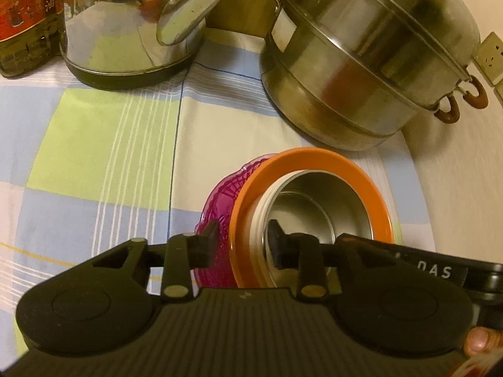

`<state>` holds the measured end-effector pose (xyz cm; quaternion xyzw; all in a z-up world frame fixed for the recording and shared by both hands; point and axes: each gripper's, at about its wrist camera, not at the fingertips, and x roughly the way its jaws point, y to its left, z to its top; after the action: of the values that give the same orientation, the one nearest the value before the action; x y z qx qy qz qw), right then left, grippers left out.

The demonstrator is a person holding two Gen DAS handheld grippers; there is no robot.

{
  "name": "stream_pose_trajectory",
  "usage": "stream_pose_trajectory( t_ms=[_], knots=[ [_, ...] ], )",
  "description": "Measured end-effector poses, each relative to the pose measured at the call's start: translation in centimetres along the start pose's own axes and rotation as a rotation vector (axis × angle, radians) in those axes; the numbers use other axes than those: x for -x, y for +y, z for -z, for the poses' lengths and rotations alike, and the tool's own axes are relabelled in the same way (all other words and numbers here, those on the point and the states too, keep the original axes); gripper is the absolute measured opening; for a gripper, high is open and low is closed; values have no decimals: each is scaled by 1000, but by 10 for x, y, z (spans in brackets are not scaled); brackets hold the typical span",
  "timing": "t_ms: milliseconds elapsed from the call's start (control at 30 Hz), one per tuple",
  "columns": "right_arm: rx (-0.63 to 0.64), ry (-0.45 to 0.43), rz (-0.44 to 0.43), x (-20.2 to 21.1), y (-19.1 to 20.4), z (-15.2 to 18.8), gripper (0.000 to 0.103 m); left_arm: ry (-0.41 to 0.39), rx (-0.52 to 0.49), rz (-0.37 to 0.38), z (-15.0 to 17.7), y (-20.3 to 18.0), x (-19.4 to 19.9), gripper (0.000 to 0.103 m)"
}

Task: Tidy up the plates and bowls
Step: 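Lower the nested bowls onto the stacked pink bowls with both tools, then open both tools and pull them back from the bowl stack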

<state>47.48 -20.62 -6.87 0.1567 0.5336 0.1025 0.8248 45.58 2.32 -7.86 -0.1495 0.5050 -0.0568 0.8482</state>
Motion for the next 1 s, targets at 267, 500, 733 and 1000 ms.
stream_pose_trajectory(
  t_ms=[267, 500, 733, 1000],
  knots=[
    [-6, -64, -25, 20, 2, 6, 59, -69, 45, 36, 1, 8, 27, 44],
    [0, -147, -49, 52, 8, 19, 59, -182, 61, 60, 15, 10, 65, 64],
    [51, -205, -26, 84, 18, 52, 59, -254, -7, 26, 45, 3, 96, 64],
    [94, -225, 24, 115, 24, 102, 59, -294, -28, 33, 100, 4, 127, 64]
  ],
)
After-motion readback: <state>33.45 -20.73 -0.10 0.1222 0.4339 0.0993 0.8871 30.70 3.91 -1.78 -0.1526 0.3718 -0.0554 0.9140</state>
